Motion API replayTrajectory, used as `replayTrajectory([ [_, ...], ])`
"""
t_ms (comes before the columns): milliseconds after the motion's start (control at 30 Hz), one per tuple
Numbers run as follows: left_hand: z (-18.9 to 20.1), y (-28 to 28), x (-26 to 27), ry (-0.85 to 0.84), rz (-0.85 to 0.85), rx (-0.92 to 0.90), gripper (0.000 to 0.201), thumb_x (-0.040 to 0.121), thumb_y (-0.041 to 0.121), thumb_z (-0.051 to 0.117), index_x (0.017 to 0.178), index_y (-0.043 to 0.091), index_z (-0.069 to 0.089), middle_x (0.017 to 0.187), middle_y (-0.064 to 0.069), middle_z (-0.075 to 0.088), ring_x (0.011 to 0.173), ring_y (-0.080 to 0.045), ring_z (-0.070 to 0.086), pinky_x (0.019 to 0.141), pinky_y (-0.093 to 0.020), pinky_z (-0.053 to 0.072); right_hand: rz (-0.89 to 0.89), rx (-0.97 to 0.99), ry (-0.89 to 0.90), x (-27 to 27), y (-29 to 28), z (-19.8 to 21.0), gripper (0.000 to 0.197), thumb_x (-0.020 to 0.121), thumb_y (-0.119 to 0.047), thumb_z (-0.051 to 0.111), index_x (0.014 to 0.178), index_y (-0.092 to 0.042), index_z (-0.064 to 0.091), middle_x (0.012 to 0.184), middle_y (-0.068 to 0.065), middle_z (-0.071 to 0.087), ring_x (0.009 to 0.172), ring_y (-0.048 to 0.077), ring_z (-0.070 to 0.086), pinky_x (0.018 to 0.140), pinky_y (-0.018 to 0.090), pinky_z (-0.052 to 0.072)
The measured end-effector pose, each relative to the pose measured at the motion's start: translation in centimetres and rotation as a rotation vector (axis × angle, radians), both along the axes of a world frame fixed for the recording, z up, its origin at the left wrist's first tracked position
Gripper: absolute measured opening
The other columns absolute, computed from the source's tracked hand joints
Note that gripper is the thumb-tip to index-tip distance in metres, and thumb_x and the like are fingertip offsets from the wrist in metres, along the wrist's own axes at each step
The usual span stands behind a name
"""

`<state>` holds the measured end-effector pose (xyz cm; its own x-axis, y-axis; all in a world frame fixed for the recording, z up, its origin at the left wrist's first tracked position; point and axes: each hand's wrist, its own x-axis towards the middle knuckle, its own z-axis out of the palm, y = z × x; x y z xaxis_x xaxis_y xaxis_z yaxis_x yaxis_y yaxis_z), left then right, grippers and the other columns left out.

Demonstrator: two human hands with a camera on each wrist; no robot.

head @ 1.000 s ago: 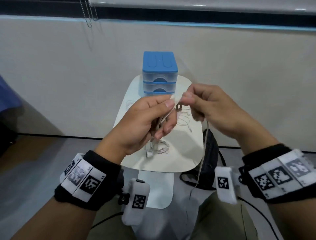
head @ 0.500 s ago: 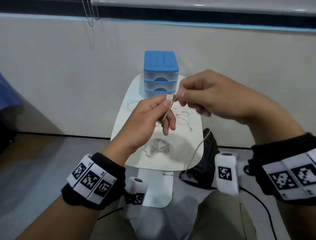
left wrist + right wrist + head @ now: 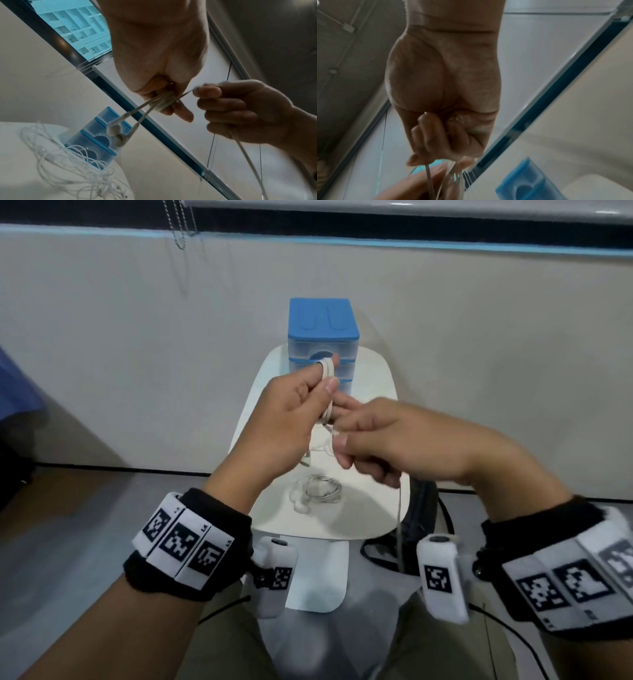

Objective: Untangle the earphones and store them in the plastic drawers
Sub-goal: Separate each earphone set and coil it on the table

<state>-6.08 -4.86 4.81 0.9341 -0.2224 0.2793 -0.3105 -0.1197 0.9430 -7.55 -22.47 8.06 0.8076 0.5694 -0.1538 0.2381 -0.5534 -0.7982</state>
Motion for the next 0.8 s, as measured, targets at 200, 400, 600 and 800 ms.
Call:
replayTrajectory([
  [200,0.0,0.4,-0.5,0.016,-0.167,0.010,0.041,0.108,0.026,0.040,0.107,-0.003,0.070,0.057,-0.005,0.056,0.050,-0.021,0.040,0.057,-0.041,0.038,-0.198,0.198,-0.218,1.9,-2.7,3.6,0.029,0.106,-0.017,0.054,0.079,-0.008,0.060,0.052,-0.012,0.038,0.053,0.011,0.030,0.052,0.023,0.027],
  [400,2.0,0.3,-0.6,-0.015,-0.254,-0.280,0.033,0.111,0.013,0.035,0.123,0.004,0.064,0.065,-0.003,0.068,0.047,-0.013,0.052,0.058,-0.021,0.041,-0.245,0.312,-0.088,2.4,-2.6,-0.4,0.029,0.110,-0.022,0.047,0.093,0.001,0.053,0.068,0.008,0.023,0.062,0.022,0.016,0.057,0.038,0.014],
  [600,1.9,-0.6,0.8,0.008,-0.117,-0.340,0.026,0.111,0.010,0.042,0.135,0.010,0.052,0.107,-0.011,0.079,0.098,-0.016,0.077,0.085,-0.025,0.057,-0.044,0.121,-0.034,1.1,-1.6,-0.6,0.033,0.110,-0.019,0.045,0.089,0.003,0.058,0.056,-0.007,0.035,0.054,0.011,0.028,0.051,0.021,0.027],
  [800,0.5,-0.2,1.0,-0.037,-0.044,0.179,0.034,0.111,0.017,0.043,0.102,-0.009,0.063,0.073,-0.009,0.072,0.057,-0.016,0.061,0.064,-0.024,0.047,-0.113,0.101,-0.288,1.7,-3.6,3.2,0.026,0.106,-0.018,0.055,0.087,-0.008,0.070,0.055,-0.014,0.040,0.056,0.012,0.032,0.053,0.025,0.028],
])
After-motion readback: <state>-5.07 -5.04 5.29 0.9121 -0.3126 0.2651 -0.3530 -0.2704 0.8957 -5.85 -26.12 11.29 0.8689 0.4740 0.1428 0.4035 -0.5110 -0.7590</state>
